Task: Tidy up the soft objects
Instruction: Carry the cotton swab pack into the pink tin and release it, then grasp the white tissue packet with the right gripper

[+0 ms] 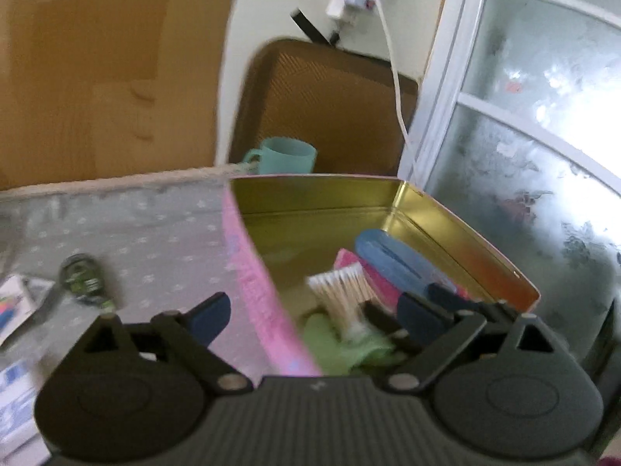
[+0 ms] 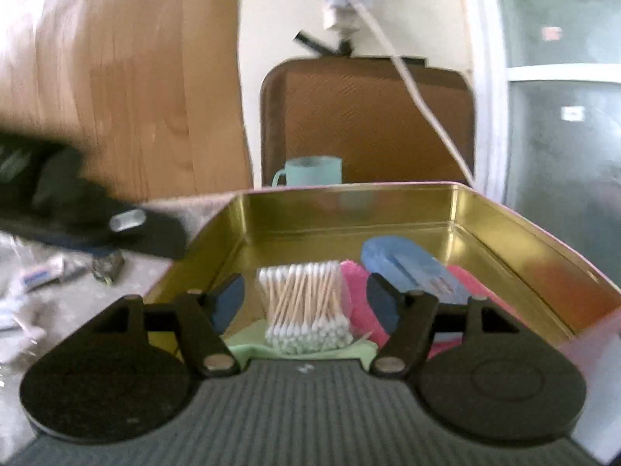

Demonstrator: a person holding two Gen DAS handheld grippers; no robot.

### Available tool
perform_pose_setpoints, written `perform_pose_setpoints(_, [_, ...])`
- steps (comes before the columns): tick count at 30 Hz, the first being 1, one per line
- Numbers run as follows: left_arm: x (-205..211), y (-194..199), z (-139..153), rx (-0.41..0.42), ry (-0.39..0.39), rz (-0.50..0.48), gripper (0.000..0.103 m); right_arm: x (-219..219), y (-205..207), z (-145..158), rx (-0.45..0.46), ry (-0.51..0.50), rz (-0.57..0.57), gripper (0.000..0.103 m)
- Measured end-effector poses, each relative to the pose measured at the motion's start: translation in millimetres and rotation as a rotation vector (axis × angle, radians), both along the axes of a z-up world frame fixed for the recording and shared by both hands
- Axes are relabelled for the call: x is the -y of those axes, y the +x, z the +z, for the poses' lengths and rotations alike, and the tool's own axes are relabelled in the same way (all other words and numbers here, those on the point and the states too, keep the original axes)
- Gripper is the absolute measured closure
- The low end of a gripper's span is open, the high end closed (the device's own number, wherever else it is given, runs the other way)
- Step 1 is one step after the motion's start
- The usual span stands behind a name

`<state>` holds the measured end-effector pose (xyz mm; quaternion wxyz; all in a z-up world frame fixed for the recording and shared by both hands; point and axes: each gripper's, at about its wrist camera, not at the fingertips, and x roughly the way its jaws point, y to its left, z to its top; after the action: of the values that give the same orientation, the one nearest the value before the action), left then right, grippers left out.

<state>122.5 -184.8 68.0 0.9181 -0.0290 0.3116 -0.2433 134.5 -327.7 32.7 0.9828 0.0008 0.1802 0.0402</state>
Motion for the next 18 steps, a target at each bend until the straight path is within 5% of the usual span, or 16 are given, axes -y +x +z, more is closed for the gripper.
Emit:
perform_pose_setpoints(5, [-56,-45,-21,-0.059,-0.04,0.014,0.007,11,-42,8,0.093,0.099,-0.007,0.032])
perform_pose_setpoints(10, [-131,-99,-47,-0.11,-0.009,0.09,0.008,-11,-78,18,0.148,0.155,0.118,0.038])
perform_pose_setpoints(18, [-241,-106,-59,-0.097,0.056,0.461,0.01,-122,-52,5,-0.105,0.123,0.474,0.038])
